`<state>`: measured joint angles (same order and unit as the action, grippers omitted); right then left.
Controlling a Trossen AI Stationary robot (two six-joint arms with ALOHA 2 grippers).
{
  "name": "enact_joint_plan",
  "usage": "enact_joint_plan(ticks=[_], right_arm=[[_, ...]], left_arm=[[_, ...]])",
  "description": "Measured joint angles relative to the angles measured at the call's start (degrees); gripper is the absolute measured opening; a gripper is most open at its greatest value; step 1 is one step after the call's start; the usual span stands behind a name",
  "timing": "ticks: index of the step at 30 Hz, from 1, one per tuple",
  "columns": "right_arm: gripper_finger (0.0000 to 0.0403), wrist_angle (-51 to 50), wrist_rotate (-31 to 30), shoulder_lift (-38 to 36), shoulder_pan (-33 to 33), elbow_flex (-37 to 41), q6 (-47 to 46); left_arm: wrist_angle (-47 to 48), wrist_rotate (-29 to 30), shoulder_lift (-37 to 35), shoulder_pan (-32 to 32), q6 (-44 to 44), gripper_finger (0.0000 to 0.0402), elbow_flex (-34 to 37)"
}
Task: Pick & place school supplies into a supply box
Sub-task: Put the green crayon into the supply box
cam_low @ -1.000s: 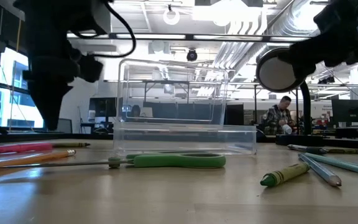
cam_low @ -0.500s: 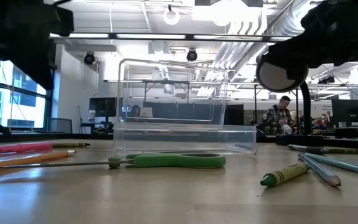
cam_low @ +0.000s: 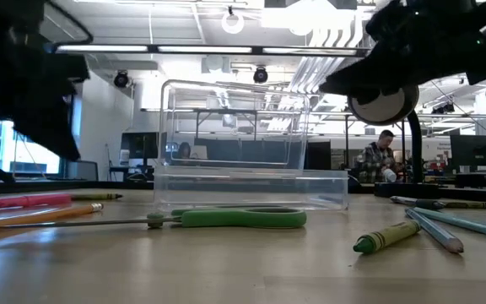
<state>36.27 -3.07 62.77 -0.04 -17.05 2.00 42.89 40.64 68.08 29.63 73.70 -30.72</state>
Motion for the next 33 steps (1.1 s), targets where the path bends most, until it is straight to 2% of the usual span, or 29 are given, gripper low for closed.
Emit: enact_joint_plan(ticks=[2,5,7,14,20,22,27,33], right_arm=[[0.0146,0.06,0.01,0.25,-0.01,-0.92,1.23],[0.0146,0.02,0.02,0.27,-0.01,-1.83,2.13],[0.0146,0.27,0.02,0.25,-0.01,-2.19,3.11],[0.0146,1.55,0.20,0.27,-0.01,-2.41,4.04],[0.0146,1.77,0.46,0.27,-0.01,-2.41,3.89],[0.0146,2.20,0.46,0.27,-0.01,-2.41,3.89],[0.0146,2.62,0.46,0.27,-0.01,-2.41,3.86],[0.0146,2.54,0.48,0.27,-0.01,-2.41,3.83]], left_arm=[[-7.36,1.94,-0.08,0.02,-0.78,0.0223,3.54],[-20.22,1.46,-0.09,0.02,-5.96,0.0249,8.51],[-25.31,1.84,-0.09,0.00,-8.61,0.0258,10.97],[-26.02,5.85,-0.94,-0.02,-9.12,0.0253,15.18],[-27.28,4.11,-0.99,-0.02,-7.87,0.0244,19.12],[-31.47,4.45,-1.08,0.04,-7.00,0.0244,21.73],[-49.06,7.60,-0.98,0.07,-8.14,0.0243,30.12],[-47.39,6.96,-0.84,0.09,-13.39,0.0243,29.99]])
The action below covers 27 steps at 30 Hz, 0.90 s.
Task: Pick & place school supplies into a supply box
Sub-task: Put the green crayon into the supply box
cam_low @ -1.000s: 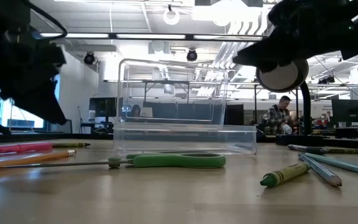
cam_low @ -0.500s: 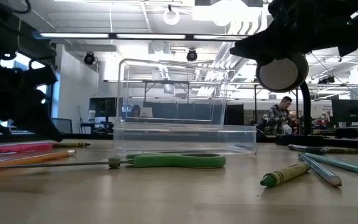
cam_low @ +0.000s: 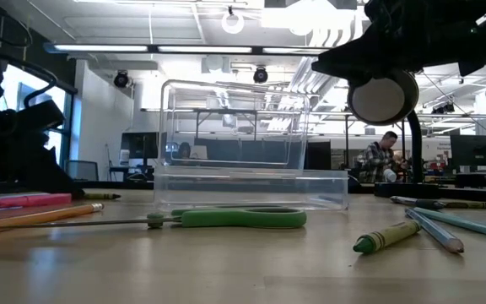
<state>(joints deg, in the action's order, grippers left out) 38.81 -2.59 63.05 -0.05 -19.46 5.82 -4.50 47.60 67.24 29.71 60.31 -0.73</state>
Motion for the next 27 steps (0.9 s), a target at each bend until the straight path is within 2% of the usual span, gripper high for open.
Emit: enact_joint_plan(ticks=[12,15,20,24,27], right_arm=[[0.0146,0.02,3.45,0.00,0.00,0.00,-0.83],[0.0146,0.02,5.92,0.00,0.02,0.00,-0.83],[0.0146,-0.02,9.59,0.00,0.00,0.00,-0.83],[0.0146,-0.09,11.03,0.00,0.00,0.00,-0.82],[0.0146,-0.47,11.27,0.00,0.00,0.00,-0.83]], left_arm=[[-2.78,-0.51,0.07,-0.13,3.52,0.0238,0.28],[-3.13,-0.20,0.71,-0.13,4.29,0.0212,0.28],[-8.18,-0.07,3.28,-0.26,4.51,0.0139,0.28],[-12.84,-2.89,5.30,-0.25,4.25,0.0092,-1.99],[-13.54,-7.06,7.73,-0.16,1.50,0.0082,-5.59]])
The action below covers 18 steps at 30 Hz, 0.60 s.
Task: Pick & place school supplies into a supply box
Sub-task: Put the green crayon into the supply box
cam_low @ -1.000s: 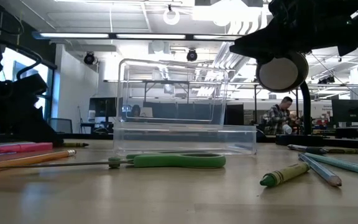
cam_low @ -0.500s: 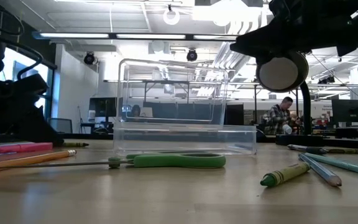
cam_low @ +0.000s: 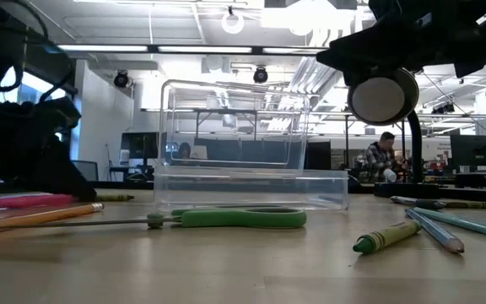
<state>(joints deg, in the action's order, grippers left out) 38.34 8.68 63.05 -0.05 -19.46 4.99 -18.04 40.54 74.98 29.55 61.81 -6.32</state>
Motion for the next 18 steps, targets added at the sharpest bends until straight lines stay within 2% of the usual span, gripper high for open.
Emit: enact_joint_plan(ticks=[3,7,12,15,18], right_arm=[[0.0146,-0.96,1.05,0.00,0.02,0.00,0.00],[0.0146,-2.57,1.57,0.00,0.00,0.00,-0.02],[0.0146,-3.85,1.61,-0.02,0.00,0.02,-0.02],[0.0146,-4.22,1.61,-0.02,0.00,0.02,0.04],[0.0146,-4.32,1.63,-0.02,0.00,0.02,0.00]], left_arm=[[0.19,1.17,3.90,0.07,-1.15,0.0096,-2.45],[-0.91,4.83,10.16,0.21,1.99,0.0149,-3.61],[-10.21,9.15,18.88,0.27,1.53,0.0216,-3.79],[-14.24,11.75,23.54,0.27,-1.64,0.0226,-5.05],[-12.78,14.40,26.82,0.25,-3.53,0.0209,-7.23]])
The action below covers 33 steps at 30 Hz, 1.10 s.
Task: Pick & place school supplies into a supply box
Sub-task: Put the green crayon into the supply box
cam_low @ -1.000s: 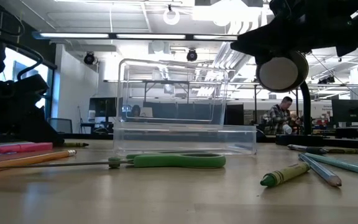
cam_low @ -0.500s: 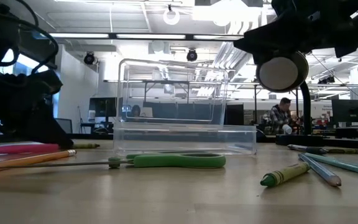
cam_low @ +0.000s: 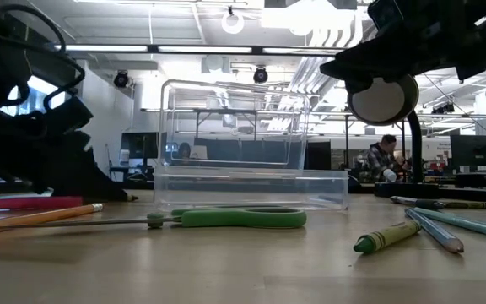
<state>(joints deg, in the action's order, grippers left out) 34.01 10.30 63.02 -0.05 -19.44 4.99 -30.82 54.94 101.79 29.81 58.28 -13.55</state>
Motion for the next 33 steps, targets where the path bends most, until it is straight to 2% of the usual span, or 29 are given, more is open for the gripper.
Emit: enact_joint_plan(ticks=[6,11,17,20,23,29,33], right_arm=[[0.0146,-1.61,0.20,0.01,0.00,0.00,0.00],[0.0146,-2.03,0.20,0.02,0.00,0.00,0.00],[0.0146,-2.09,0.20,0.00,0.02,0.00,-0.02],[0.0146,-2.10,0.20,0.00,0.00,0.00,-0.91],[0.0146,-2.23,0.22,0.01,0.01,0.00,-1.98],[0.0146,-2.57,0.20,0.00,0.00,0.00,-1.99],[0.0146,-3.05,0.20,0.00,0.02,0.00,-2.19]], left_arm=[[-0.13,4.22,4.37,-0.01,2.31,0.0117,-0.87],[-1.00,5.35,5.08,-0.01,5.64,0.0043,-0.78],[-14.16,6.22,4.99,0.98,-3.70,0.0039,-0.19],[-18.97,4.88,2.12,1.40,-4.87,0.0039,-0.57],[-21.21,1.08,-1.34,1.25,-8.26,0.0039,-1.12],[-20.60,-5.36,-5.12,1.77,-20.30,0.0039,-8.04],[-12.94,-5.44,-5.40,2.08,-23.10,0.0039,-13.15]])
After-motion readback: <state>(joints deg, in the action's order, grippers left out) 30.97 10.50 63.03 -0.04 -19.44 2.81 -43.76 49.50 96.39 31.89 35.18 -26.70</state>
